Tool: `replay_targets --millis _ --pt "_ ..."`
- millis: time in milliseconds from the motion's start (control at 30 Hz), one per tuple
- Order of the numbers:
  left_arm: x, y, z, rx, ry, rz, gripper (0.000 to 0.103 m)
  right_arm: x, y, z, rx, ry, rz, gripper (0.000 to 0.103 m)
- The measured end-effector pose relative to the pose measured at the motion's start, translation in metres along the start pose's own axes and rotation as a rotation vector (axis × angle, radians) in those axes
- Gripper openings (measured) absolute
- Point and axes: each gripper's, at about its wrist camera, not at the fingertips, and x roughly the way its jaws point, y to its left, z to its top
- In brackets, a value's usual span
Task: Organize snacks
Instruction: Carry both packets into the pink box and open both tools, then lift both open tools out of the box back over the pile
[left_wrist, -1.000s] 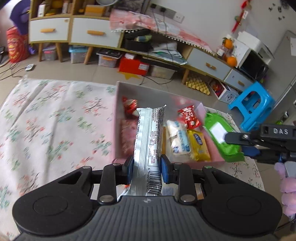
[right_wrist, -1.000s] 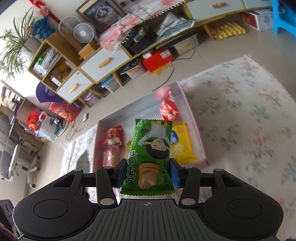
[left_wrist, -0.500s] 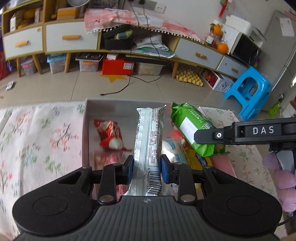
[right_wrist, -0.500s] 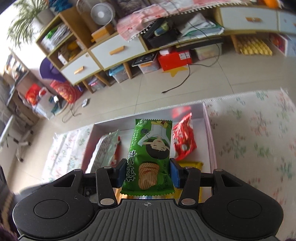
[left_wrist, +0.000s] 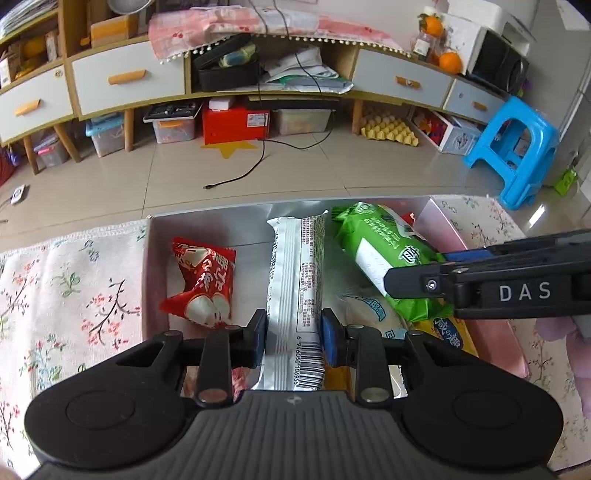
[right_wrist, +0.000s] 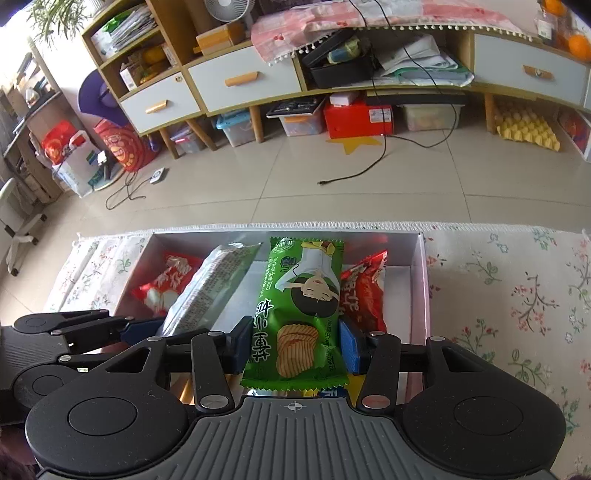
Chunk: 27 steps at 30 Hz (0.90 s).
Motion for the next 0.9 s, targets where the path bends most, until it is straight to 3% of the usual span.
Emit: replay_targets --millis 233,367,500,667,900 --pt "0.002 -0.005 0.002 0.030 -0.001 0.028 0.032 -0.001 -0.001 0.001 0.002 -0.014 0.005 0.051" --pt "-0.005 -0.005 0.002 0.020 -0.021 0.022 0.056 -0.010 -0.002 0.002 0.018 -0.030 0.019 0.066" --pt "-0.013 -0.010 0.001 0.031 -0.025 0.022 0.064 -0.022 -0.003 0.001 0.038 -0.038 0.019 0.068" --pt "-0.031 -0.018 -0.006 0.035 -0.049 0.034 0.075 -0.044 -0.002 -0.006 0.050 -0.059 0.025 0.078" --pt "-0.061 -0.023 -0.018 -0.011 -0.079 0.037 0.090 -0.083 0.004 -0.022 0.050 -0.092 0.015 0.086"
